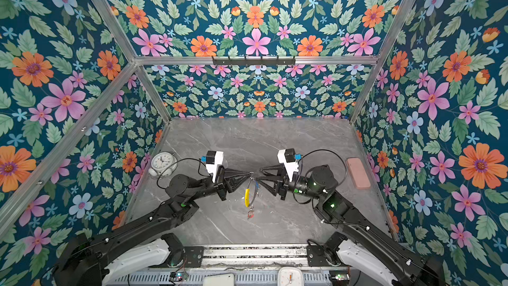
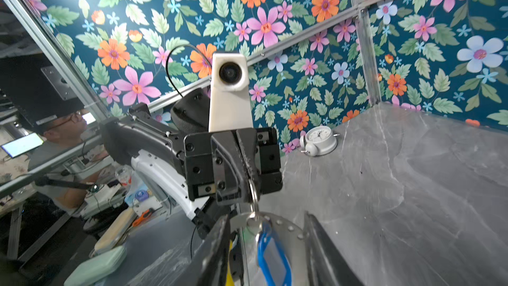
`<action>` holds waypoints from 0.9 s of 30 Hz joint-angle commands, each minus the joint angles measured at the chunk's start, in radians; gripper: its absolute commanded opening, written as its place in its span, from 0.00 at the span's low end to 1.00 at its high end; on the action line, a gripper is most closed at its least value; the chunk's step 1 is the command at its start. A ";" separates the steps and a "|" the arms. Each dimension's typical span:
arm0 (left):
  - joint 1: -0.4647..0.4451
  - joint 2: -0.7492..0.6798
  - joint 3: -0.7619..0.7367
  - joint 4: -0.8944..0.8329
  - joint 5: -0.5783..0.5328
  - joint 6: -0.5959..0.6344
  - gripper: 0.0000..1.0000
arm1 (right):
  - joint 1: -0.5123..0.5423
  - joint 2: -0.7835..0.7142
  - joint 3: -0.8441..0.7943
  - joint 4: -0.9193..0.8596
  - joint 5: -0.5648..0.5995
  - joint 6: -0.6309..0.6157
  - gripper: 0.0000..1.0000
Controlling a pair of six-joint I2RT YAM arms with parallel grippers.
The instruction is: Remove the keys from the keyring
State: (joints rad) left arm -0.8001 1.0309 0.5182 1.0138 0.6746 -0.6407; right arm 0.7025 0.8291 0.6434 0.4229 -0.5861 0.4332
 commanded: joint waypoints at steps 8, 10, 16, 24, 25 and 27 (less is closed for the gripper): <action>0.001 0.070 0.008 0.226 -0.010 -0.073 0.00 | 0.017 0.056 0.025 0.136 -0.014 0.089 0.41; 0.000 0.072 0.005 0.227 -0.014 -0.074 0.00 | 0.018 0.065 0.030 0.142 -0.028 0.091 0.37; 0.001 0.069 0.001 0.218 -0.032 -0.071 0.00 | 0.020 0.060 0.036 0.130 -0.037 0.089 0.23; 0.000 0.078 0.010 0.207 -0.045 -0.068 0.00 | 0.020 0.058 0.038 0.124 -0.049 0.089 0.12; 0.001 0.079 0.011 0.207 -0.044 -0.068 0.00 | 0.020 0.059 0.039 0.122 -0.050 0.089 0.10; 0.000 0.084 0.013 0.209 -0.040 -0.069 0.00 | 0.019 0.058 0.042 0.118 -0.049 0.085 0.08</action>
State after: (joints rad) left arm -0.8005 1.1095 0.5228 1.1915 0.6479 -0.7071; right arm 0.7208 0.8894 0.6746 0.5190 -0.6132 0.5190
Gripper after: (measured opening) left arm 0.051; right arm 0.087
